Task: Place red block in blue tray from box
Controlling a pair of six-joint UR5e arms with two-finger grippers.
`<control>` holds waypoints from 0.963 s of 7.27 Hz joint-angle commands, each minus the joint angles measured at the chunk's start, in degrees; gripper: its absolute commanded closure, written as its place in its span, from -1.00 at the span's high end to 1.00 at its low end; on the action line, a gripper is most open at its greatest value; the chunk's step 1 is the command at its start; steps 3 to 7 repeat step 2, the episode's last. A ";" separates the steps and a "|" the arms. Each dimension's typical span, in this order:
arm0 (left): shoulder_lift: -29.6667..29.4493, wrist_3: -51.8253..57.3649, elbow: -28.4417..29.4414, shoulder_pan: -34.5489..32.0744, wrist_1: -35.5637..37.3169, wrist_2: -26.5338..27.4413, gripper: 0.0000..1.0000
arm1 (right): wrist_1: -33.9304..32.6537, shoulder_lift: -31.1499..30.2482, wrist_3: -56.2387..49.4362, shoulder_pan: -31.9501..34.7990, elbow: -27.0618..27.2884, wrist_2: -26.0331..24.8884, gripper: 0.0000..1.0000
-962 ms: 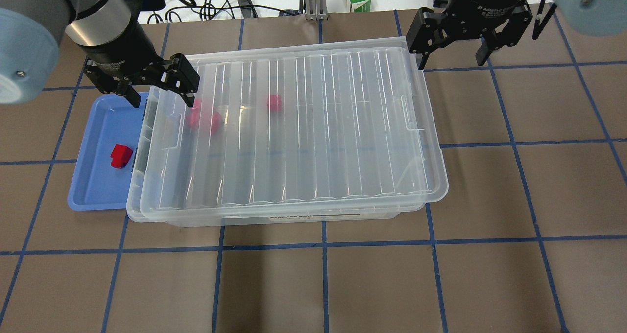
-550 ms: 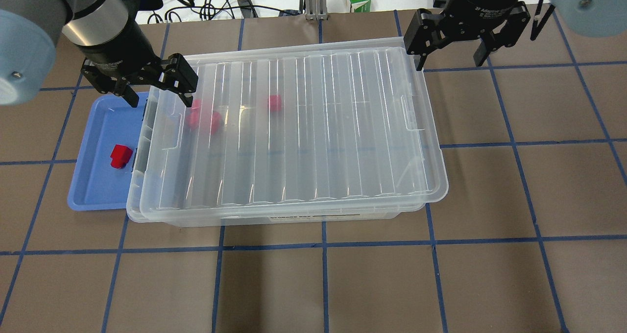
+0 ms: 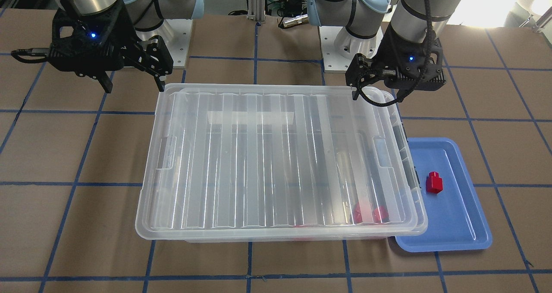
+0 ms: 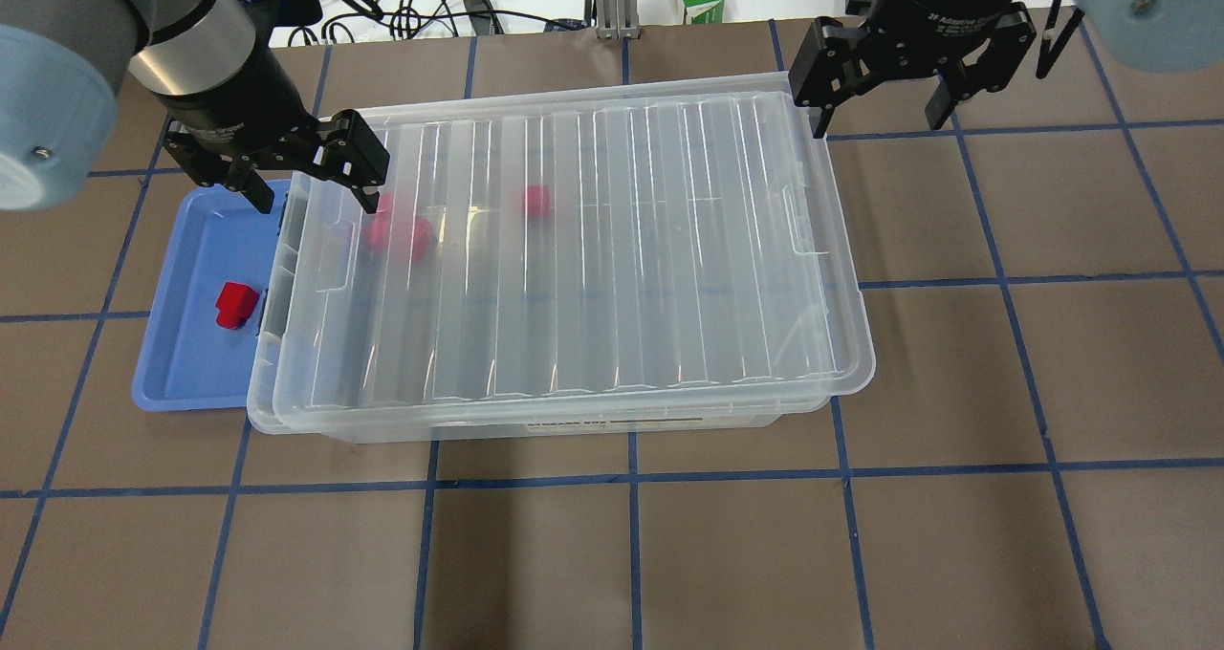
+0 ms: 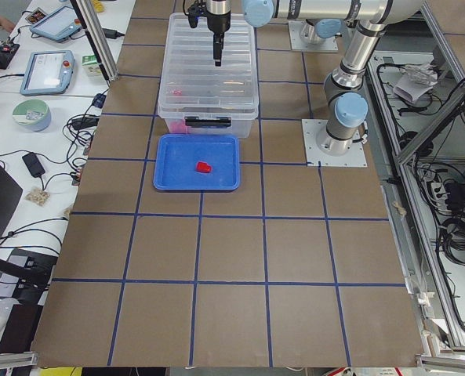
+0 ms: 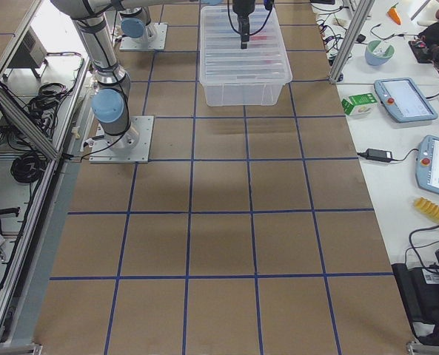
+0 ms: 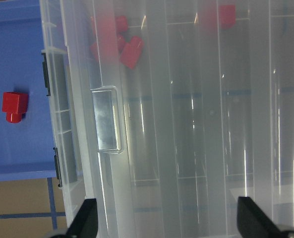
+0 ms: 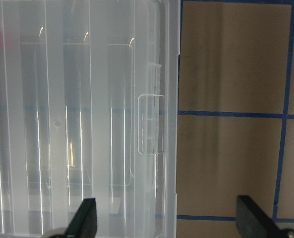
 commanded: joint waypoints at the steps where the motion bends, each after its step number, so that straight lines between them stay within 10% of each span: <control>1: 0.14 -0.09 0.28 -0.16 -0.18 0.11 1.00 | -0.06 0.04 0.00 0.00 0.00 0.07 1.00; 7: 0.32 0.00 0.02 -0.16 -0.36 0.20 1.00 | -0.06 0.04 0.00 0.00 0.00 0.07 1.00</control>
